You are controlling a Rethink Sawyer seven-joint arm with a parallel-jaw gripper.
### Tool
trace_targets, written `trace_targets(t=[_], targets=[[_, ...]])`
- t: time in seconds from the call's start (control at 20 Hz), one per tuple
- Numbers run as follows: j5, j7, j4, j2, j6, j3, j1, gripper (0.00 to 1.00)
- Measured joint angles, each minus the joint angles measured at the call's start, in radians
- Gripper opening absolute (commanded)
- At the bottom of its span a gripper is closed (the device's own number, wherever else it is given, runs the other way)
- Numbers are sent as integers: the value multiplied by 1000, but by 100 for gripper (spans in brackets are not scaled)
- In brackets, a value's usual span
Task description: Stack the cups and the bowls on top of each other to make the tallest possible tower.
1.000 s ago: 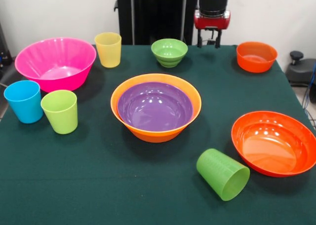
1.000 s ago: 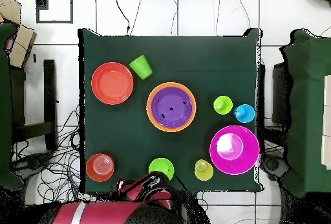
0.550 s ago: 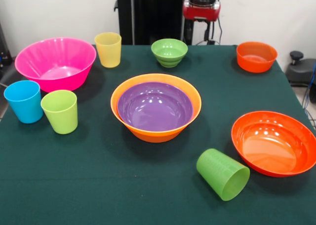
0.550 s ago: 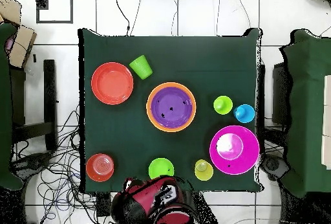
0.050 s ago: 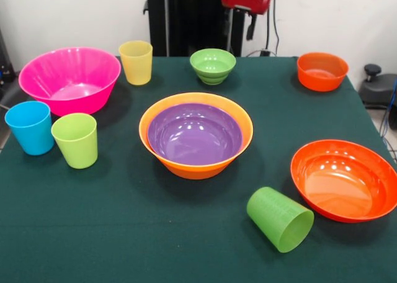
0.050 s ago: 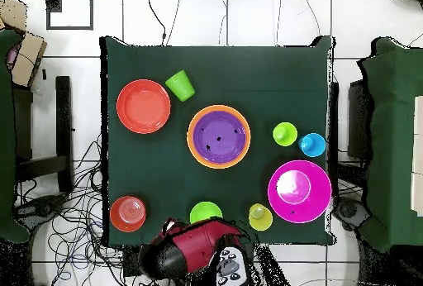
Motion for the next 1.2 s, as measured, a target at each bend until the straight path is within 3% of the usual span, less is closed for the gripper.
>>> trace_targets(t=[0.55,1.2], targets=[[0,0,-127,53,18,-9,45,100],[-31,0,-191,156,-34,-4,-37,100]])
